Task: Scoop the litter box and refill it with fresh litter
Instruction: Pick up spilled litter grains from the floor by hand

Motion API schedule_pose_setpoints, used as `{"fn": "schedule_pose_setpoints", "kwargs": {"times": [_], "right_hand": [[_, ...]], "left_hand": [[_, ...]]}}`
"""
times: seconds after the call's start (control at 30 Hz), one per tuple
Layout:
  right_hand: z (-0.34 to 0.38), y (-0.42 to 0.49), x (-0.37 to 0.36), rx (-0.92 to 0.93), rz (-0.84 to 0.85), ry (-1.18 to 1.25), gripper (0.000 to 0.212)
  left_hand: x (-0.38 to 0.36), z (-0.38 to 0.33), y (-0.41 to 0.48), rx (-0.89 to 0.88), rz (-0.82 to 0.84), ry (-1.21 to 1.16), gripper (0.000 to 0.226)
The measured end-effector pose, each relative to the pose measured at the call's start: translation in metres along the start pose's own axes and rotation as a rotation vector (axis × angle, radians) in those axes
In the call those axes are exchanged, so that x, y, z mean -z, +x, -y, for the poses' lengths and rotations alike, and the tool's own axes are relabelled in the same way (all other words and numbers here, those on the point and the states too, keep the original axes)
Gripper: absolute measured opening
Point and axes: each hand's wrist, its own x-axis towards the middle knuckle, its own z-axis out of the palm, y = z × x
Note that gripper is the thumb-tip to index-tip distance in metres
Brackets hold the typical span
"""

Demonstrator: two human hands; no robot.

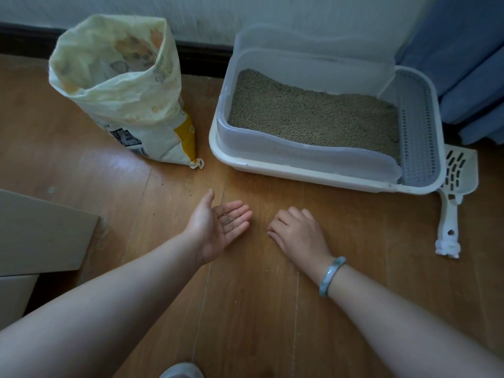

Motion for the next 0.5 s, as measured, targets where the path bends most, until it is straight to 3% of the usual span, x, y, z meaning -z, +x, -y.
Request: {"fn": "schedule_pose_setpoints", "kwargs": {"times": [0.27, 0.4, 0.5], "right_hand": [[0.005, -0.002, -0.005, -0.102, -0.007, -0.062, 0.015], [0.03, 0.006, 0.019, -0.261, -0.102, 0.171, 0.027], [0.061, 0.014, 0.031, -0.187, -0.115, 0.295, 0.025]], "left_hand": [[0.002, 0.002, -0.002, 0.015, -0.004, 0.019, 0.065], [0.0, 0.007, -0.003, 0.037, 0.015, 0.059, 0.064], [-0.001, 0.012, -0.004, 0.082, 0.036, 0.108, 0.064]]}}
